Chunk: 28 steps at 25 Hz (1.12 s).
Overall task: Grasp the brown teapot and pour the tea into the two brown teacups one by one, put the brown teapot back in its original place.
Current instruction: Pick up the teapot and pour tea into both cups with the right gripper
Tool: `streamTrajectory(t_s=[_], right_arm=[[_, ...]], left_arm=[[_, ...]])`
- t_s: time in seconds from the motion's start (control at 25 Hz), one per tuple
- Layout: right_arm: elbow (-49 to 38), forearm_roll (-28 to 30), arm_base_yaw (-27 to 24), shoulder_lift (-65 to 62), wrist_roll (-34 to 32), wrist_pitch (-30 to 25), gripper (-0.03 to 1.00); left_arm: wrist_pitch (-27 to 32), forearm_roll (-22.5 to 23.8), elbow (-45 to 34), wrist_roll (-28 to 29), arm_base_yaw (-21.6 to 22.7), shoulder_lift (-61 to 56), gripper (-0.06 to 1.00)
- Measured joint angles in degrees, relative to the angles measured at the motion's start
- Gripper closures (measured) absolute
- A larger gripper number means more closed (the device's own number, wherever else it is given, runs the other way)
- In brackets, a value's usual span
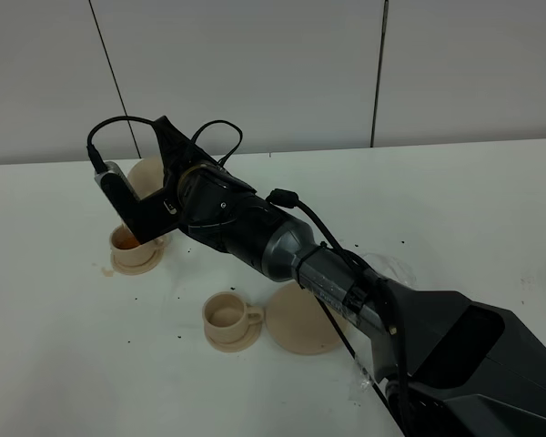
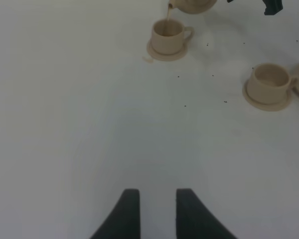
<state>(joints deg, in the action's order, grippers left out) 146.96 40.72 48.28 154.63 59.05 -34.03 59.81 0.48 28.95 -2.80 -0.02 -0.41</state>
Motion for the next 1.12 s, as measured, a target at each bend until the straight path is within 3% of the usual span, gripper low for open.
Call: streamTrajectory(t_s=[1.12], right_arm=[[0.0, 0.0, 0.0, 0.0, 4.35, 0.0, 0.87]], left_arm=[[0.0, 0.0, 0.0, 0.0, 0.0, 0.0, 0.7]])
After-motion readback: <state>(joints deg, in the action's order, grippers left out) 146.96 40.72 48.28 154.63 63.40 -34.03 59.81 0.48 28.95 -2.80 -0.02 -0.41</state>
